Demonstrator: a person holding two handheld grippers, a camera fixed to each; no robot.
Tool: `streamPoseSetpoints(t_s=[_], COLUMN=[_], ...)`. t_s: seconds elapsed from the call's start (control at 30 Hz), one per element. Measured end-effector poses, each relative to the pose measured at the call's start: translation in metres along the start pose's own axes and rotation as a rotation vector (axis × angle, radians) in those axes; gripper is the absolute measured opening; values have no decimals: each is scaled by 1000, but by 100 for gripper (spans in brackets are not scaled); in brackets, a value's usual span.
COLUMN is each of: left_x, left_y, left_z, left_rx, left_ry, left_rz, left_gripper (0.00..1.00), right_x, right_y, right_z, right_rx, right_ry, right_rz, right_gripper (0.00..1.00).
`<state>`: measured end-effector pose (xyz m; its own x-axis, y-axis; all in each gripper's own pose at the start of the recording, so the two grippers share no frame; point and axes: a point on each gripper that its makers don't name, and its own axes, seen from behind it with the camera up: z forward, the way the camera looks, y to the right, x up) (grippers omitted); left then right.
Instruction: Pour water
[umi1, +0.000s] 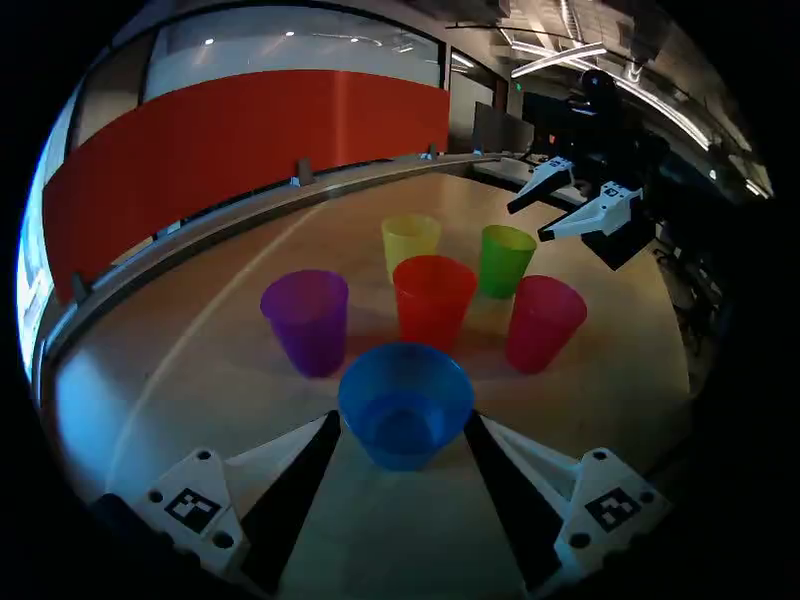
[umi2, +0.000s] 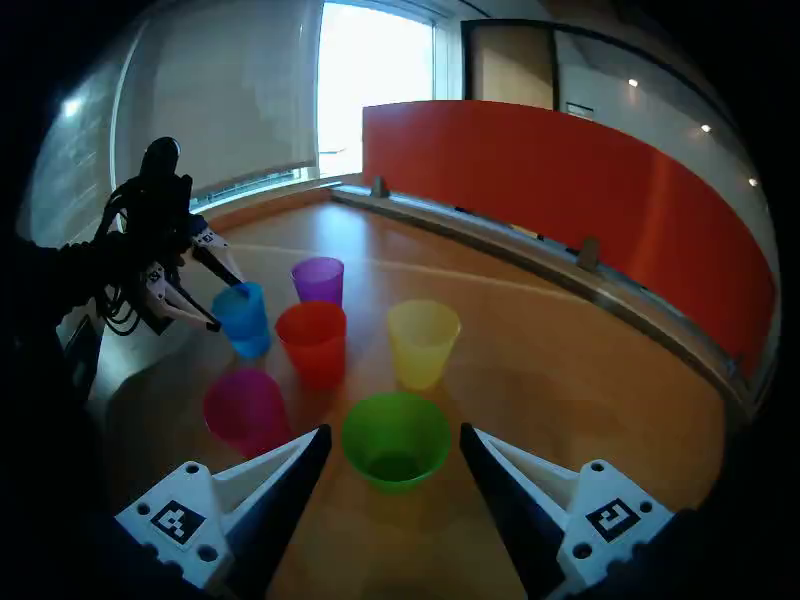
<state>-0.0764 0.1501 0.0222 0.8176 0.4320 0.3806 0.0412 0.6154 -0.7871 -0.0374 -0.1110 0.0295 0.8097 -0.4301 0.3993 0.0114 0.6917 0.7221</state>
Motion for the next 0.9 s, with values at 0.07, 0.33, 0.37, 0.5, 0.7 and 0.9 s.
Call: streamPoseSetpoints(t_s=[0.07,0.33,0.37,0.5,0.7,0.9], left_x=[1,3,3,3,3,4], left_y=[0,2,2,2,2,2], left_z=[2,11,11,14,18,20], left_rx=[-3,-14,-13,-14,-16,-17], left_ry=[2,2,2,-1,-5,-6], left_rz=[-2,-1,0,1,1,3], left_gripper=[92,92,92,92,92,92], right_x=[-1,-5,-6,-7,-10,-15], right_y=[0,0,-1,-1,-1,1], right_z=[1,5,5,8,14,22], right_rx=[1,6,7,10,11,12], right_ry=[-1,-10,-12,-16,-23,-32], right_rz=[1,-1,-2,-5,-15,-16], right_gripper=[99,99,99,99,100,100])
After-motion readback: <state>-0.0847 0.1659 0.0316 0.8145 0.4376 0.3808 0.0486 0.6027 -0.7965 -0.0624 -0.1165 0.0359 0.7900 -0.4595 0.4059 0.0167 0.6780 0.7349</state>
